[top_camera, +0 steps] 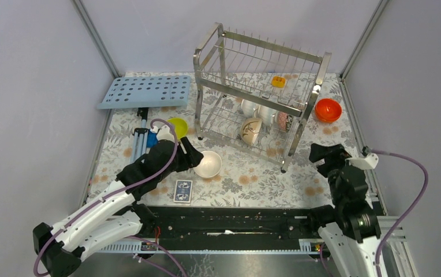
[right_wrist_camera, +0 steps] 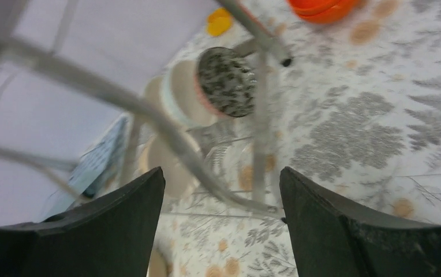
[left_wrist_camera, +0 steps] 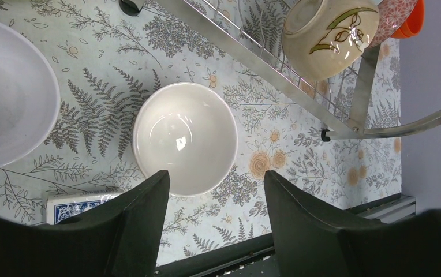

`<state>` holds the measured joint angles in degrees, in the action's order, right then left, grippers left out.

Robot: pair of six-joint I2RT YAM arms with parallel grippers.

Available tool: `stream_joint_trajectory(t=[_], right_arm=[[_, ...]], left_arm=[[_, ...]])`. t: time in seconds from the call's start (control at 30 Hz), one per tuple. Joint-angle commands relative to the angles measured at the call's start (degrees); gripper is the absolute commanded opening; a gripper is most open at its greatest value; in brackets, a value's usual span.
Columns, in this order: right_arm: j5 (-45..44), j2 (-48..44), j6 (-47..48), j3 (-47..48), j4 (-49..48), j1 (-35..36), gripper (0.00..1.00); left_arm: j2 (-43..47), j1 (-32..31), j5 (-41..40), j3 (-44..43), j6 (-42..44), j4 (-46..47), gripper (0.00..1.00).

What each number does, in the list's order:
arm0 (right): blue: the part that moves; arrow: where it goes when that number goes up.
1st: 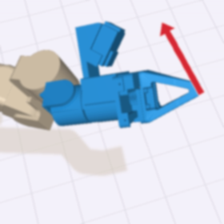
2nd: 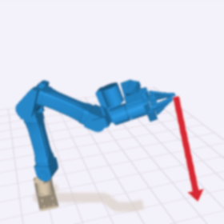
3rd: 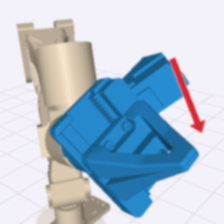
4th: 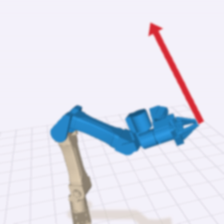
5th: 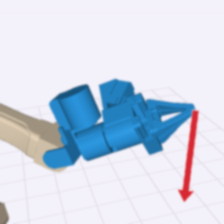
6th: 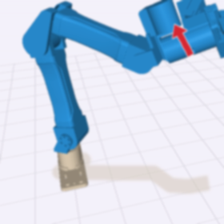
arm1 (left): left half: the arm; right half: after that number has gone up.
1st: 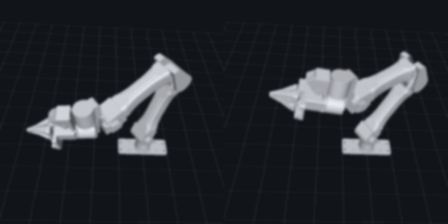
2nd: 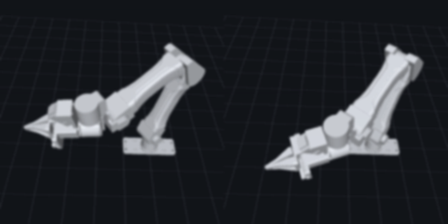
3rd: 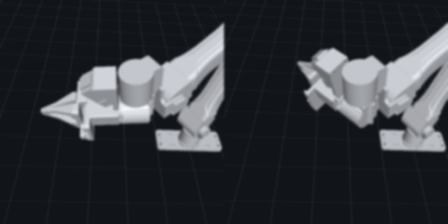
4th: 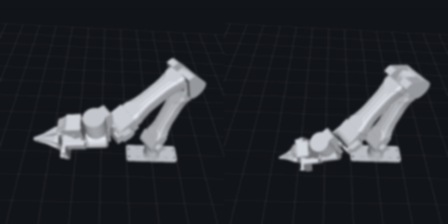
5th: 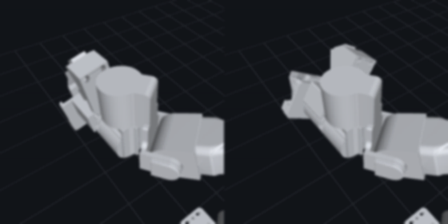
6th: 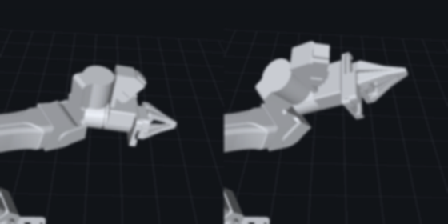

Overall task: Unload the bowls from the dish rack
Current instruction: Pick up the bowl from the dish rack.

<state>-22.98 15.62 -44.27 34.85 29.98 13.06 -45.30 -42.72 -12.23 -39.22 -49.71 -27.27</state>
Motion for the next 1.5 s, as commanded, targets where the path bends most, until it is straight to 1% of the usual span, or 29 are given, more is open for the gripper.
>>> stream_joint_trajectory(t=[0.0,0.07,0.13,0.2,0.3,0.53,0.73,0.83,0.9,0.93,1.03,1.1,1.17,1.33,1.47], right_arm=[[22.03,-7.46,6.55,0.47,-5.13,-0.23,0.80],[32.61,-4.82,8.56,1.72,-4.18,-0.24,0.81],[39.04,-2.87,8.46,1.17,-3.99,-0.25,0.81],[41.23,-3.10,7.63,-0.25,-5.53,-0.26,0.81],[44.32,-1.09,7.07,-1.61,-8.97,-0.27,0.81],[46.51,4.04,6.44,-2.46,-14.98,-0.23,0.81],[45.92,7.68,6.51,-2.48,-17.79,-0.10,0.80],[45.46,9.77,6.36,-2.77,-19.46,1.07,0.79],[43.11,11.45,6.58,-2.73,-20.51,4.11,0.79],[40.90,12.82,6.88,-2.66,-21.11,6.82,0.79],[28.27,17.76,8.03,-1.80,-23.05,20.87,0.80],[16.89,21.84,8.50,-0.84,-24.44,30.80,0.79],[8.64,25.34,8.14,-0.37,-26.64,36.29,0.79],[-0.44,31.05,2.06,-3.35,-36.05,37.61,0.77],[-5.80,36.23,2.09,-2.49,-40.13,37.65,0.73]], left_arm=[[0.79,0.20,0.10,0.91,1.05,2.91,0.66],[-0.07,0.18,0.26,1.21,1.04,3.12,0.66],[-0.87,0.21,0.44,1.66,0.87,3.35,0.66],[-1.24,0.23,0.52,2.19,0.40,3.49,0.66],[-0.81,0.21,0.16,3.13,-0.49,3.49,0.66],[-0.65,0.19,-1.05,3.54,-0.91,2.91,0.66],[-2.59,0.19,-1.21,3.26,-1.26,2.94,0.66],[-3.41,0.21,-1.30,2.89,-1.19,3.23,0.66],[-3.99,0.20,-1.39,2.60,-1.02,3.35,0.66],[-4.23,0.18,-1.38,2.38,-0.94,3.39,0.66],[-4.77,0.22,-1.58,2.01,-0.72,3.36,0.66],[-4.73,0.20,-1.62,1.88,-0.65,3.18,0.66],[-4.32,0.18,-1.80,1.61,-0.65,2.88,0.66],[-2.64,0.18,-1.85,1.87,-0.58,2.62,0.66],[-1.78,0.18,-1.96,2.83,-0.47,2.63,0.66]])
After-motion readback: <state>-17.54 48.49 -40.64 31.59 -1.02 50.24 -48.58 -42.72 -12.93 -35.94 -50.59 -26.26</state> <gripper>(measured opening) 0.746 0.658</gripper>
